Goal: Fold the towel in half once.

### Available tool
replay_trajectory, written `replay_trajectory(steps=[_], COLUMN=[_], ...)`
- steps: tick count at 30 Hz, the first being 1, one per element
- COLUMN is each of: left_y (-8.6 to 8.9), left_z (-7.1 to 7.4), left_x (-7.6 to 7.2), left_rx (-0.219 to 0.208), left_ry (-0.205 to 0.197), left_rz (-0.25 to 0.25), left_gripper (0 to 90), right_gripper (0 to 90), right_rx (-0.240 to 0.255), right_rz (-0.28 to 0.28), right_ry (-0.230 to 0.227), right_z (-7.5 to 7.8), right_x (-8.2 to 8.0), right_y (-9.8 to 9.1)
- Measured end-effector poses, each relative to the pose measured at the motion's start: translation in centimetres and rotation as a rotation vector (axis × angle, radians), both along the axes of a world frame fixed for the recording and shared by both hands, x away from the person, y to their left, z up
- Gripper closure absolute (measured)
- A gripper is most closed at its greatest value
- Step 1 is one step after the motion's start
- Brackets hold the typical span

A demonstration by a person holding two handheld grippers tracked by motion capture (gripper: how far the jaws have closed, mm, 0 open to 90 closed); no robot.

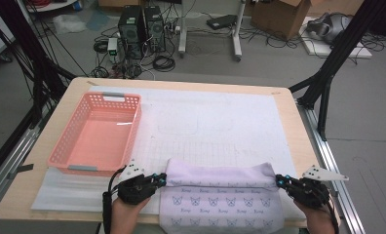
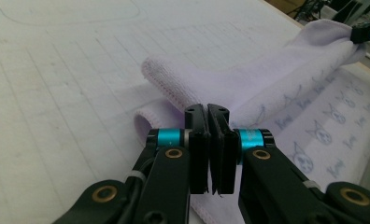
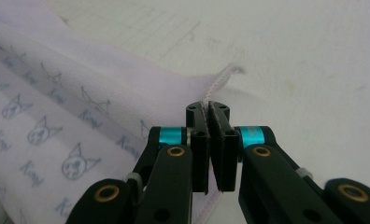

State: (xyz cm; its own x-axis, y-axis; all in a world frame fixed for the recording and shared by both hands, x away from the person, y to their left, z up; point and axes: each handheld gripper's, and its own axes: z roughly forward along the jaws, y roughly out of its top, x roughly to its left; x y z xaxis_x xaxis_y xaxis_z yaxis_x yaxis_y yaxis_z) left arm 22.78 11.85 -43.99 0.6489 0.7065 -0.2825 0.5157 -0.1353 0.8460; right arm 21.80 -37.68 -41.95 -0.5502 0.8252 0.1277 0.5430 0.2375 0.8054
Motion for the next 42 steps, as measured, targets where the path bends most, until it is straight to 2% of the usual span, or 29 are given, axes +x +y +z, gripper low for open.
replay_trajectory(steps=[1,2,3,4,5,7,9,12,13,14,16,17,18,21,23,27,30,34,37,40,42], left_y=[-0.1,0.0,-0.1,-0.1,-0.1,-0.1,-0.6,-1.5,-1.8,-2.1,-2.3,-2.3,-2.3,-1.7,-1.4,-1.1,-0.7,-0.7,-0.4,-0.2,-0.2], left_z=[-0.2,-0.3,-0.3,-0.2,-0.1,0.2,0.3,-0.2,-0.5,-0.7,-0.9,-0.9,-0.7,-0.1,0.3,0.8,0.9,0.9,0.9,0.4,0.0], left_x=[0.0,0.2,0.5,1.0,1.3,2.1,2.9,3.8,4.0,4.1,3.9,3.7,3.6,2.8,2.2,1.1,-0.2,-1.6,-2.6,-3.2,-3.2], left_rx=[0.0,-0.006,-0.015,-0.031,-0.035,-0.048,-0.047,-0.01,-0.003,0.01,0.022,0.023,0.023,-0.017,-0.05,-0.05,-0.056,-0.037,-0.042,-0.04,-0.04], left_ry=[0.001,0.005,0.015,0.03,0.036,0.039,0.049,0.09,0.102,0.098,0.085,0.069,0.054,0.018,-0.001,-0.02,-0.024,-0.021,-0.015,0.017,0.046], left_rz=[0.001,0.004,0.024,0.037,0.044,0.058,0.053,0.031,0.024,0.026,0.017,0.017,0.015,0.013,0.012,0.005,-0.007,-0.038,-0.049,-0.066,-0.081], left_gripper=[84.8,79.3,67.9,58.3,52.7,47.2,46.2,46.9,50.2,56.3,77.0,82.4,84.1,84.3,80.7,79.7,83.7,85.5,85.5,85.1,83.7], right_gripper=[86.4,85.7,83.4,77.7,68.8,61.7,58.1,56.1,58.1,65.4,82.2,86.2,86.5,86.7,86.6,86.6,86.6,86.6,86.5,85.9,78.8], right_rx=[-0.003,0.001,0.005,0.01,0.025,0.05,0.044,0.003,-0.02,-0.043,-0.06,-0.064,-0.064,-0.049,-0.016,0.047,0.055,0.054,0.042,0.023,-0.002], right_rz=[0.002,0.002,0.001,-0.005,-0.026,-0.05,-0.05,-0.053,-0.057,-0.055,-0.036,-0.036,-0.036,-0.04,-0.04,-0.023,-0.009,0.001,0.014,0.014,0.015], right_ry=[0.013,0.028,0.039,0.046,0.044,0.04,0.036,0.06,0.071,0.079,0.09,0.08,0.073,0.044,0.023,0.004,-0.001,0.019,0.043,0.103,0.13], right_z=[-0.2,-0.4,-0.6,-0.6,-0.5,-0.1,0.3,0.3,0.1,0.0,-0.3,-0.3,-0.2,0.2,0.7,1.2,1.3,1.0,0.3,-0.8,-1.5], right_x=[-0.1,-0.1,0.0,0.1,0.3,0.7,1.3,2.8,3.3,3.7,4.0,4.0,3.8,3.0,2.3,0.7,-0.6,-2.3,-3.5,-4.3,-4.6], right_y=[-0.1,-0.2,-0.3,-0.4,-0.4,-0.4,0.0,1.0,1.4,1.6,1.7,1.7,1.7,1.3,0.9,0.3,0.1,0.0,-0.2,-0.1,0.0])
